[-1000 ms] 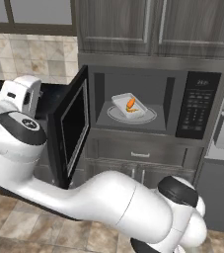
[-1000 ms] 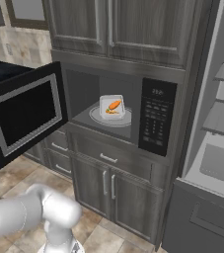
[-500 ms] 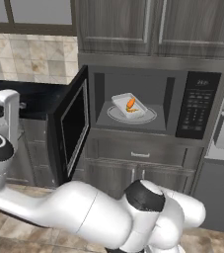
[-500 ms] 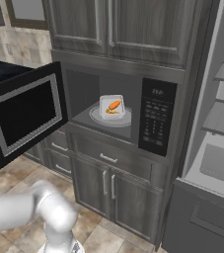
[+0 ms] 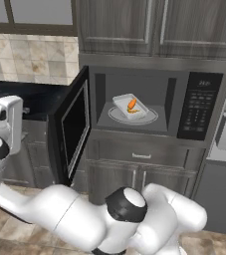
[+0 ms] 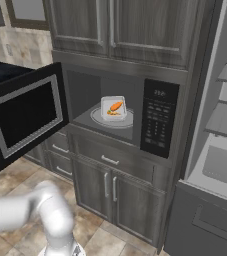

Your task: Place the tupperware containing the shrimp and carrot meal in the microwave. Close the microwave door and press the start button to reheat the meal.

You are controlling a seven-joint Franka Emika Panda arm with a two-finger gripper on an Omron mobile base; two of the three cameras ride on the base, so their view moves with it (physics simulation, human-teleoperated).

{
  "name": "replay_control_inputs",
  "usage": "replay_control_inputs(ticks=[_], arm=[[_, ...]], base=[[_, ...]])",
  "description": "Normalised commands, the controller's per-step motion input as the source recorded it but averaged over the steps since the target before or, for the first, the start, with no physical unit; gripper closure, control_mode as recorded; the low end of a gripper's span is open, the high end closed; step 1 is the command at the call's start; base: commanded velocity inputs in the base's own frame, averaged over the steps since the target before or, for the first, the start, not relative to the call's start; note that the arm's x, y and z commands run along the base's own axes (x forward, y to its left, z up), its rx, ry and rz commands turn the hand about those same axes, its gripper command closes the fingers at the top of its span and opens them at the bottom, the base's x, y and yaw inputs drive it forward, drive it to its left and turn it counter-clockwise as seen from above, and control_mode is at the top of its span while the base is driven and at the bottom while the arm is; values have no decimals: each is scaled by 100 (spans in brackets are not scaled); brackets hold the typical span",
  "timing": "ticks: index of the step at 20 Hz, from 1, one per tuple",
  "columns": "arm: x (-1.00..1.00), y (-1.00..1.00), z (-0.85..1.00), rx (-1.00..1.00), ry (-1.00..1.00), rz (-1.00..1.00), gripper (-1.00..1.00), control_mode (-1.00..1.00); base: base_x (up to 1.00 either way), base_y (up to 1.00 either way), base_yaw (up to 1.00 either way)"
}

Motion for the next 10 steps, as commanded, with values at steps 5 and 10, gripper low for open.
replay_control_inputs(ticks=[5,10], arm=[[62,-29,-29,-1,0,-9,-100,-100],[26,-53,-34,-2,0,-17,-100,-100]], base=[[0,0,0],[0,0,0]])
